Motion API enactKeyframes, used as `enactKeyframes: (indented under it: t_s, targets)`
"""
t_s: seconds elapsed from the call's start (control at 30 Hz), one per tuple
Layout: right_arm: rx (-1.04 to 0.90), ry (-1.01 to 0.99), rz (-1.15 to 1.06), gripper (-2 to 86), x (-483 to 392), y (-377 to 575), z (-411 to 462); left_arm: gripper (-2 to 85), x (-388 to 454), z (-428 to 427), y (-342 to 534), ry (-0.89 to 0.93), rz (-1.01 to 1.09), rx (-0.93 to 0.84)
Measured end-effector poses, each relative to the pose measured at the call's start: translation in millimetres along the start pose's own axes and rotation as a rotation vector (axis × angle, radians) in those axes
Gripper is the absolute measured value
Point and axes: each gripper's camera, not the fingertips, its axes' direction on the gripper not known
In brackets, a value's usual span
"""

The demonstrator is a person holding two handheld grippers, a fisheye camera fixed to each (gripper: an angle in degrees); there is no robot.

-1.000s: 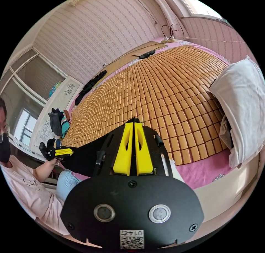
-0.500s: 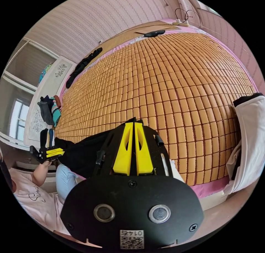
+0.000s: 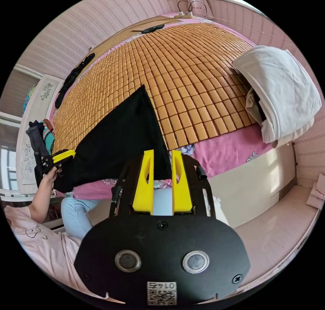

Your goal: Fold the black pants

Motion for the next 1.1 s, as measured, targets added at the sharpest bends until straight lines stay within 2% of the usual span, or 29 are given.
enactKeyframes:
  t_s: [0.13,0.17,0.3,0.4,0.47,0.53,0.67,0.77,0.93,1.1]
  targets:
    - [-0.059,-0.160,0.073,6.1,18,9,20,-1.0,-3,-4,-2,0.009,-0.017,-0.004]
    - [-0.031,-0.176,0.085,3.2,21,13,15,-1.0,-4,-6,-2,0.008,-0.018,-0.005]
    - [-0.022,-0.213,0.107,1.8,25,17,11,-1.0,-4,-16,-6,0.001,-0.009,0.001]
    - [-0.067,-0.209,0.122,4.9,25,13,22,-1.0,-4,-15,-7,-0.003,-0.003,-0.018]
    - [-0.072,-0.216,0.156,10.0,24,10,26,-1.0,-4,-19,-6,-0.005,-0.006,-0.014]
    - [-0.095,-0.238,0.154,10.2,21,8,32,-1.0,-5,-24,-3,0.007,-0.016,-0.006]
    - [-0.127,-0.190,0.066,3.5,0,1,29,-1.0,-10,-33,0,0.033,-0.041,0.004]
    - [-0.137,-0.190,0.010,1.9,-10,-2,22,-0.9,-8,-43,0,0.011,-0.029,0.004]
    - [-0.030,-0.145,0.039,1.3,-9,-9,-2,-0.7,-2,-63,-3,0.048,-0.028,0.075]
    - [-0.100,-0.040,0.069,2.1,-13,-12,26,1.3,-7,-78,0,0.054,-0.111,0.107]
